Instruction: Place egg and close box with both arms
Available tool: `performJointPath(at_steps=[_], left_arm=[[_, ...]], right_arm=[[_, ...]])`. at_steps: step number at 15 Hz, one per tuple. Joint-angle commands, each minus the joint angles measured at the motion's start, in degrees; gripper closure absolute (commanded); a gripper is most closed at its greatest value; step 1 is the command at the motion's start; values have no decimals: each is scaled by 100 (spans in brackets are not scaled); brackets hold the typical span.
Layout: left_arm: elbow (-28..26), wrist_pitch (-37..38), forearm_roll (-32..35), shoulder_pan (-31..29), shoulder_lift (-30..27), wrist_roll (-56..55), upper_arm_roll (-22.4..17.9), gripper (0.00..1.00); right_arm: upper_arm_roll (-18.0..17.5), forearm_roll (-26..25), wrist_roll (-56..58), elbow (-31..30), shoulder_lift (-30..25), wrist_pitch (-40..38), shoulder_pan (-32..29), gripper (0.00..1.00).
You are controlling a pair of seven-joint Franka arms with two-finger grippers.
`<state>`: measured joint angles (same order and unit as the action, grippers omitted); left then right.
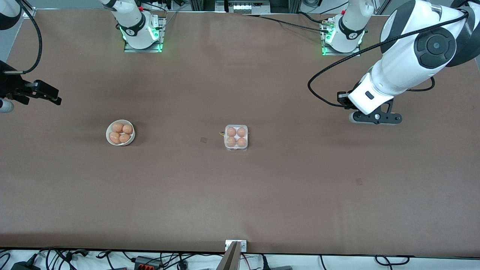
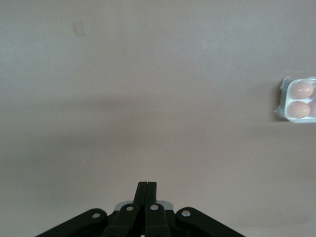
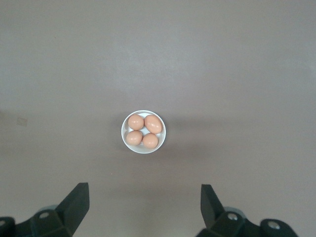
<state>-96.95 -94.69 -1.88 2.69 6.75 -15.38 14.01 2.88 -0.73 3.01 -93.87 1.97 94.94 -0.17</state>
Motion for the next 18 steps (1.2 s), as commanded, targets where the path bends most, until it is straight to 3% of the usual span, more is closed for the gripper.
performJointPath(at_steps=[1, 5, 6, 8, 18], left_arm=[[-359, -6, -58, -373, -359, 158, 76, 99], [-316, 100, -58, -716, -403, 176, 59, 88], [-289, 117, -58, -769, -412, 167, 58, 75], [-272, 109, 21, -796, -403, 211, 6, 0], [510, 478, 30, -1227, 45, 343, -12, 0]], right_arm=[[-77, 20, 24, -175, -179, -55, -97, 0], [-95, 11, 24, -175, -232, -20, -80, 0], [-95, 11, 24, -175, -232, -20, -80, 0], [-95, 11, 24, -184, -232, -20, -80, 0], [-86, 28, 24, -299, -303, 51, -88, 0]])
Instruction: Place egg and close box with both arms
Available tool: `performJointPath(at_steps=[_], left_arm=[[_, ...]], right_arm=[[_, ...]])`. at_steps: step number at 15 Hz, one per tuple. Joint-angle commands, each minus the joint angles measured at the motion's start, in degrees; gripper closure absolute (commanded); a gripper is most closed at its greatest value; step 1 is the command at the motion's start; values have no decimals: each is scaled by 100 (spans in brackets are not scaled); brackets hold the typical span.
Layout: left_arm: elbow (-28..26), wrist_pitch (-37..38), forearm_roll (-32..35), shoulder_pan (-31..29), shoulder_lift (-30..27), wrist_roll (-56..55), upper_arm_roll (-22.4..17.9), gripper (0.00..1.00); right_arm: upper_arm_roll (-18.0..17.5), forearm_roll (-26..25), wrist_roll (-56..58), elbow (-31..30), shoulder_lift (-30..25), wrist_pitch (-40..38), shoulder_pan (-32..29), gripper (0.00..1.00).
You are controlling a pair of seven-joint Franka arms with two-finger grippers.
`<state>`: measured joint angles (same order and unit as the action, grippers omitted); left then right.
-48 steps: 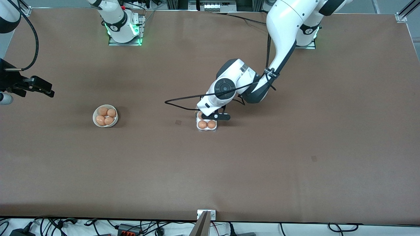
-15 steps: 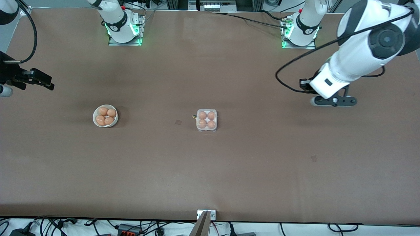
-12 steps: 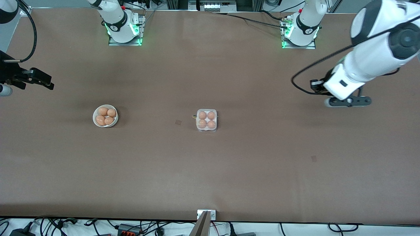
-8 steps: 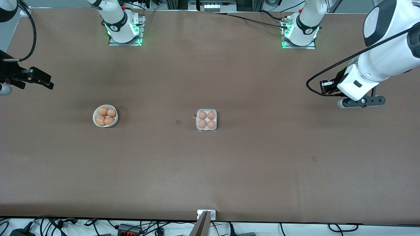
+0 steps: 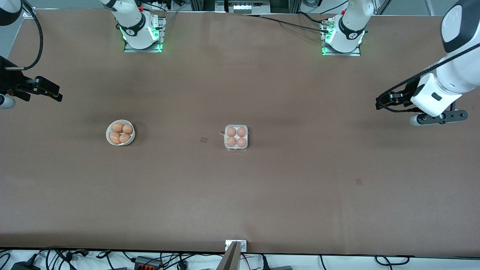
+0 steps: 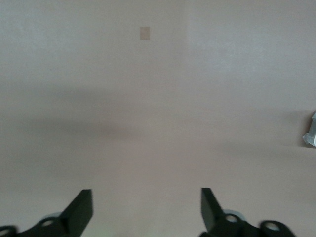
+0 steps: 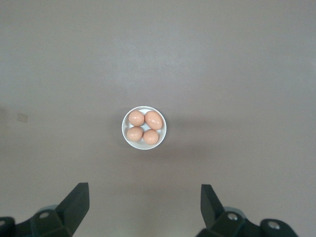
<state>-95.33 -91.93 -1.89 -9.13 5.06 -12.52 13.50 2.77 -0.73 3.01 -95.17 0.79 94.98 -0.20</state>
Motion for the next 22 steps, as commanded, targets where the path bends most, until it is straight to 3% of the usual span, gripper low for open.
performJointPath(at_steps=[1, 4, 7, 22], left_arm=[[392, 254, 22, -37, 224, 39, 38, 0], [497, 202, 74, -159, 241, -58, -5, 0], [507, 211, 724, -177, 119, -58, 91, 0], [-47, -185, 698, -177, -348, -128, 258, 0]], right_arm=[[-75, 46, 24, -169, -185, 39, -94, 0], [-84, 46, 24, -151, -194, 38, -76, 0], [-84, 38, 24, -142, -194, 38, -76, 0], [-93, 55, 16, -169, -203, 21, -59, 0]])
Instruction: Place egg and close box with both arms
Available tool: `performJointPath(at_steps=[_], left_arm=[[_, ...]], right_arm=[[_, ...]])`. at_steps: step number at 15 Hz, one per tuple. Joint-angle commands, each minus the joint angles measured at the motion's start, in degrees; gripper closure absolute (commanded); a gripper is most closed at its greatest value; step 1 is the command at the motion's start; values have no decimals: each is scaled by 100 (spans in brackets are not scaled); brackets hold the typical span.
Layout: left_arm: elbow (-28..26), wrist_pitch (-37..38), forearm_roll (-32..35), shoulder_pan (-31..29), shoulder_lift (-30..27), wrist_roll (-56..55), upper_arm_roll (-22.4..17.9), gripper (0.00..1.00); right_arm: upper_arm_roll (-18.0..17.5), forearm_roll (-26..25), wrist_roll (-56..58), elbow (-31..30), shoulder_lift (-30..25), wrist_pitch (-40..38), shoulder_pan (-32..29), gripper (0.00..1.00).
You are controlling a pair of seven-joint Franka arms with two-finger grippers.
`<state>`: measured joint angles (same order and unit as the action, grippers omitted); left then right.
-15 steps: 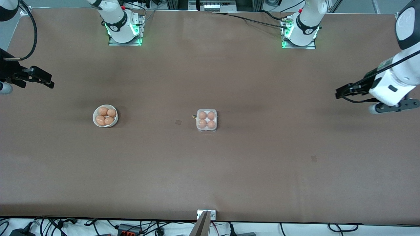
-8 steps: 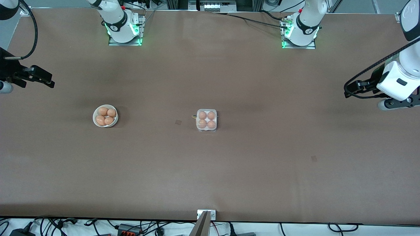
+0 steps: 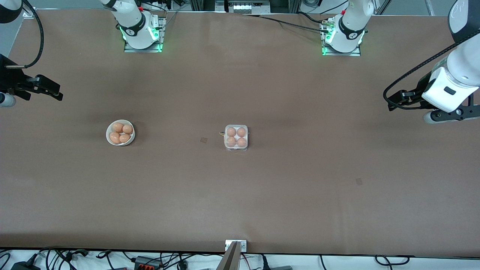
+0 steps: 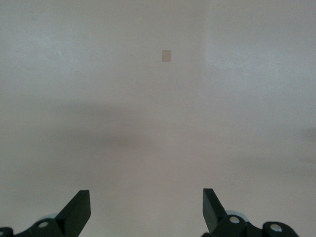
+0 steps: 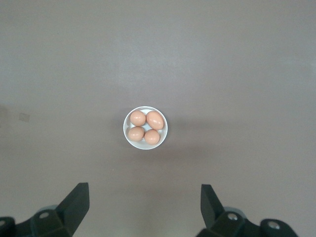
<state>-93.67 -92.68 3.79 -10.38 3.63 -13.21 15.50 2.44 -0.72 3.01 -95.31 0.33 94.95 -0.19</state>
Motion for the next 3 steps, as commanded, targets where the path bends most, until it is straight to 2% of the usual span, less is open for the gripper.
performJointPath(at_steps=[1, 3], left_arm=[[-187, -110, 131, -52, -197, -58, 59, 0], [-187, -101, 131, -52, -197, -50, 59, 0]], right_arm=[[-59, 46, 24, -155, -156, 15, -60, 0], [-51, 46, 24, -155, -156, 32, -60, 0]])
